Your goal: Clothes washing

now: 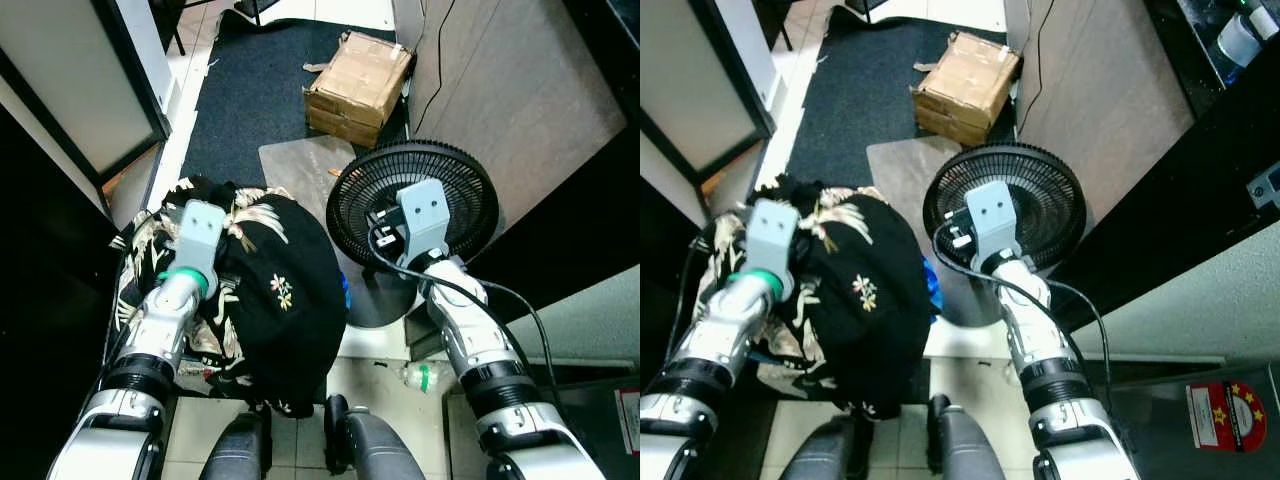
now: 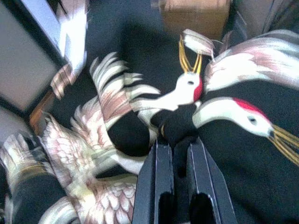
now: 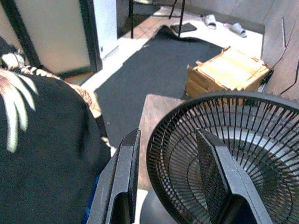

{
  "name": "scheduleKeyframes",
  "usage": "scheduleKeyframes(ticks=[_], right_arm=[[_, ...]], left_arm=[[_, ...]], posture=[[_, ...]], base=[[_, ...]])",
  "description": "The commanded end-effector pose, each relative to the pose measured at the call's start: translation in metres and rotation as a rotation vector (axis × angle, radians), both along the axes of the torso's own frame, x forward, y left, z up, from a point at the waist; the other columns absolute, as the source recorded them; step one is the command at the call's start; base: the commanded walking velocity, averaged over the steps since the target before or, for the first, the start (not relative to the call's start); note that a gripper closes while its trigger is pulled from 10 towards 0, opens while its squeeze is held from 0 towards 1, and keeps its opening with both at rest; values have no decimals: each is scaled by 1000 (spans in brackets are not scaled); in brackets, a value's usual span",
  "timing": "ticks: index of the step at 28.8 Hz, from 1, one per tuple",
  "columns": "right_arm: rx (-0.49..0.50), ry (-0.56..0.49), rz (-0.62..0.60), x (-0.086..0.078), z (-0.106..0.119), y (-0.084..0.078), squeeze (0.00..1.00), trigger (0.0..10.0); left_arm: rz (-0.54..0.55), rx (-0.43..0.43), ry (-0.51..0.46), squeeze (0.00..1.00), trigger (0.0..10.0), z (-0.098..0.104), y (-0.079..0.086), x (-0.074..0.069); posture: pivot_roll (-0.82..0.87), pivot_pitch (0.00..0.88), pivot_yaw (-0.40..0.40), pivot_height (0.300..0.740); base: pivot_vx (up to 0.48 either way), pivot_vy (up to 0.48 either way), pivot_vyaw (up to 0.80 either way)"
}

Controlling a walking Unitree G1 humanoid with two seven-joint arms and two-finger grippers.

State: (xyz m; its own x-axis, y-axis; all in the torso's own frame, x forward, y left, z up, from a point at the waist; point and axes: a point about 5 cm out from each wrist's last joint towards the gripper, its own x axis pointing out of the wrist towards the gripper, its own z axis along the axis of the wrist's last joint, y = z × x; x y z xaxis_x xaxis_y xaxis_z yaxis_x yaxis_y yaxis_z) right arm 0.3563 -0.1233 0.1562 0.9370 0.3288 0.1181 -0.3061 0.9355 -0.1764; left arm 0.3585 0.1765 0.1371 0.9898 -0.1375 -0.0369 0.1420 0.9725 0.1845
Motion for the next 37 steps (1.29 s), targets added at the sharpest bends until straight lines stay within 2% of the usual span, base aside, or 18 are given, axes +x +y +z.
scheduleKeyframes(ticks=[1,4,10,13,14,15,16,18,20,21,23,24,25,27,28,32,35,37], right_arm=[[32,-30,-6,-1,7,0,0,10000],[66,-93,-1,0,25,4,0,10000],[105,-184,-3,0,52,5,0,10000],[113,-204,-7,0,58,5,0,10000],[117,-221,-9,-1,62,5,0,10000],[117,-221,-9,-1,62,5,0,10000],[122,-221,-1,-2,63,5,0,10000],[122,-221,-1,-2,63,5,0,10000],[174,-186,110,-11,60,16,0,10000],[174,-186,110,-11,60,16,0,10000],[250,-130,265,-20,58,31,0,10000],[250,-130,265,-20,58,31,0,10000],[250,-101,337,-24,55,36,278,10000],[242,-84,376,-27,52,39,278,10000],[226,-60,411,-30,47,38,1000,10000],[223,-14,496,-45,40,30,1000,10000],[269,59,657,-78,39,19,1000,10000],[262,77,676,-83,37,17,1000,10000]], left_arm=[[-46,-46,-81,0,10000,20,-7,-5],[-127,-90,-189,0,10000,50,-25,-13],[-249,-155,-297,0,10000,84,-54,-28],[-285,-169,-317,0,10000,93,-62,-33],[-332,-180,-333,0,10000,100,-73,-41],[-332,-180,-333,0,10000,100,-73,-41],[-369,-181,-332,0,10000,103,-82,-50],[-369,-181,-332,0,10000,103,-82,-50],[-400,-186,-318,0,10000,103,-93,-60],[-400,-186,-318,0,10000,103,-93,-60],[-400,-195,-305,0,10000,103,-95,-61],[-400,-195,-305,0,10000,103,-95,-61],[-396,-196,-302,0,10000,103,-95,-61],[-394,-195,-297,0,10000,103,-94,-61],[-389,-193,-294,0,10000,103,-94,-61],[-381,-192,-285,0,10000,103,-93,-61],[-377,-197,-257,0,10000,102,-93,-63],[-377,-198,-252,0,10000,101,-93,-63]], posture=[[-2,160,20,740],[2,129,20,740],[2,107,21,740],[3,99,22,740],[3,90,22,740],[3,90,22,740],[5,83,21,740],[5,83,21,740],[2,77,20,740],[2,77,20,740],[4,75,19,740],[4,75,19,740],[4,73,16,740],[4,73,16,740],[2,71,14,740],[-8,73,16,740],[-23,78,23,740],[-30,78,25,740]], base=[[0,0,0],[0,0,0],[0,0,0],[0,0,0],[0,0,0],[0,0,0],[0,0,0],[0,0,0],[0,0,0],[0,0,0],[0,0,0],[0,0,0],[0,0,0],[0,0,0],[0,0,0],[0,0,0],[0,0,0],[0,0,0]])
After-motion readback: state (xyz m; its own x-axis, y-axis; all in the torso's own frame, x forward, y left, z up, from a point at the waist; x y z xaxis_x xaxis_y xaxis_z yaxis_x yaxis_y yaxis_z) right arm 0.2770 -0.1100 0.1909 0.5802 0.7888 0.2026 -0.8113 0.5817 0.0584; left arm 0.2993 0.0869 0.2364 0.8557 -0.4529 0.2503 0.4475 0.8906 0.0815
